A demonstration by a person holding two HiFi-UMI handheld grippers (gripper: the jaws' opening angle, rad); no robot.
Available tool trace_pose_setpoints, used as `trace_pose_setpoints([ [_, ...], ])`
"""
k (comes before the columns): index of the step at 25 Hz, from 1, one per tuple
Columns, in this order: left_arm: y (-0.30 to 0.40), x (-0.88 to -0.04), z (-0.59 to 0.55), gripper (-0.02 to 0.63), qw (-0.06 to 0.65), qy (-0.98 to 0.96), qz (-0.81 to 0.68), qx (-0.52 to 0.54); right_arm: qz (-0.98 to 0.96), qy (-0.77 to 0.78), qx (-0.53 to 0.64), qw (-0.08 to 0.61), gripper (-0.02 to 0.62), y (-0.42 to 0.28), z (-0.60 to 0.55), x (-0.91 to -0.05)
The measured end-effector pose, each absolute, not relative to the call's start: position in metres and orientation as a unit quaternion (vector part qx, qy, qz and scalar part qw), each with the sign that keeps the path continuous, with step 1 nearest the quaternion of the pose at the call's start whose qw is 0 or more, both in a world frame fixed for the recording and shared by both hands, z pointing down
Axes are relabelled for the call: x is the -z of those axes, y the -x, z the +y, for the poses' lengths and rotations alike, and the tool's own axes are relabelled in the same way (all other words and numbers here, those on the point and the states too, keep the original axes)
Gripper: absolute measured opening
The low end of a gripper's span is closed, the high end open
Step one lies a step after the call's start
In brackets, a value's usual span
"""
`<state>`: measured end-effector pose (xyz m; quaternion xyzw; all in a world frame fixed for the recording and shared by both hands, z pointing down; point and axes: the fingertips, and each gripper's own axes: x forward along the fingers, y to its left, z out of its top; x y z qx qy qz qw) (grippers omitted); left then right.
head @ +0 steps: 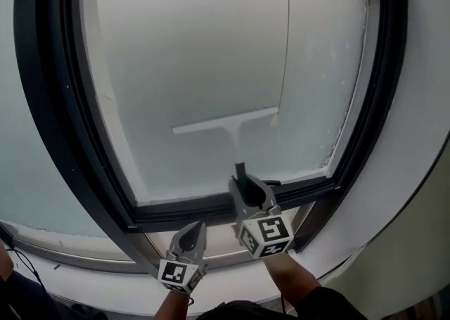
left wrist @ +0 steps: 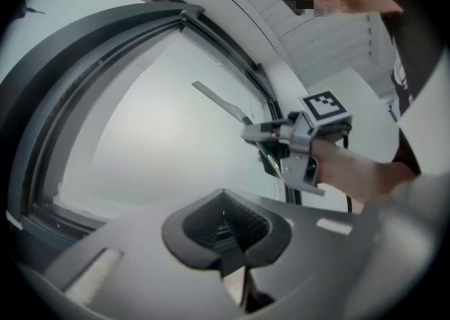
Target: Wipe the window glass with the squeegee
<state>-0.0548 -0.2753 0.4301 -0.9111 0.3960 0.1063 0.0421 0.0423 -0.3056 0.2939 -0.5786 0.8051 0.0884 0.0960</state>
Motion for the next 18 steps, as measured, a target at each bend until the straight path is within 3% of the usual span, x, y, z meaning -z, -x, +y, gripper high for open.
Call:
trace_pose_setpoints([
  [10, 0.093, -0.390, -0.268, -0.002, 0.079, 0.906, 0.394, -0.137, 0.767, 0.594, -0.172, 0.171, 0.089, -0.015, -0.353, -0.130],
  [18, 0.106, -0.383, -0.277, -0.002, 0.088, 0.902, 0.396, -0.146, 0.761, 0.600, -0.175, 0.174, 0.089, -0.012, -0.369, -0.088],
])
